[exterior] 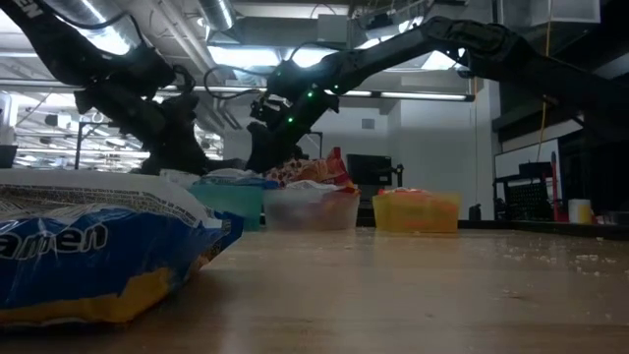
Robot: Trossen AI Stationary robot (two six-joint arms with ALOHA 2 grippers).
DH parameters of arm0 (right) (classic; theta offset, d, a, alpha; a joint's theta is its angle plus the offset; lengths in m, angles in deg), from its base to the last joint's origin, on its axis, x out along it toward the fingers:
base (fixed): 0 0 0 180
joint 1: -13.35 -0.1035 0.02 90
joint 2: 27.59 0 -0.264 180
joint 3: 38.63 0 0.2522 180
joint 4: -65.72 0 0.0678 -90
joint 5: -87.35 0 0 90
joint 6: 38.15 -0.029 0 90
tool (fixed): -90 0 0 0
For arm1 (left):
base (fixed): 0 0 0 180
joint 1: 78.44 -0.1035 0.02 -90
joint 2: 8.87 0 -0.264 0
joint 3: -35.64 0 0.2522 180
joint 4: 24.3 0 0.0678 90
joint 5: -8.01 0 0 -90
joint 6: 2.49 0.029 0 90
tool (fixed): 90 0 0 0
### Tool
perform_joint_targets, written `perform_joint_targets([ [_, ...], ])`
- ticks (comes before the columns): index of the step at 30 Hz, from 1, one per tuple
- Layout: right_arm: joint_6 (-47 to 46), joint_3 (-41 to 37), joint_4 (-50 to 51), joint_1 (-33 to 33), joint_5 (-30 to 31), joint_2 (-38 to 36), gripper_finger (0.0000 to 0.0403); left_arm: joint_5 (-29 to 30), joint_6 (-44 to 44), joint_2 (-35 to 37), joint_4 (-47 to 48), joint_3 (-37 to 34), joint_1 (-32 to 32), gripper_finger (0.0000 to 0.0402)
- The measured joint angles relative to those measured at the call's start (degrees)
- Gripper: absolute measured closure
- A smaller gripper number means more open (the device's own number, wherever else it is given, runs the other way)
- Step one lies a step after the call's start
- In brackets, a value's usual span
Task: Sort Maruchan noodles
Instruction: Put the top blue noodle pack into the blue bin
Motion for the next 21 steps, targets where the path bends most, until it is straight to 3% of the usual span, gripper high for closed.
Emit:
perform_joint_targets([
  [2, 0.3, 0.1, -0.5, 0.0, -0.1, -0.5, 0.0217, -2.1, 0.0, 0.0, -1.5, 0.0, 0.5, 0.0319],
  [5, 1.3, 2.3, 1.8, 0.0, -1.1, -1.7, 0.0217, 1.3, -0.4, 1.3, -1.5, 0.0, 0.8, 0.0319],
  [10, 3.0, 2.1, 11.1, 0.0, -1.2, -5.1, 0.0217, 13.8, 0.1, 6.7, -1.4, 0.0, -0.7, 0.0319],
  [15, 3.0, 1.9, 21.9, -0.1, -5.2, -4.9, 0.0217, 27.7, 4.7, 9.4, -1.8, 0.0, -2.1, 0.0319],
  [21, 2.5, -0.5, 21.0, -1.2, -6.0, -4.3, 0.0217, 20.7, 5.9, 6.9, -1.5, 0.0, -4.1, 0.0319],
])
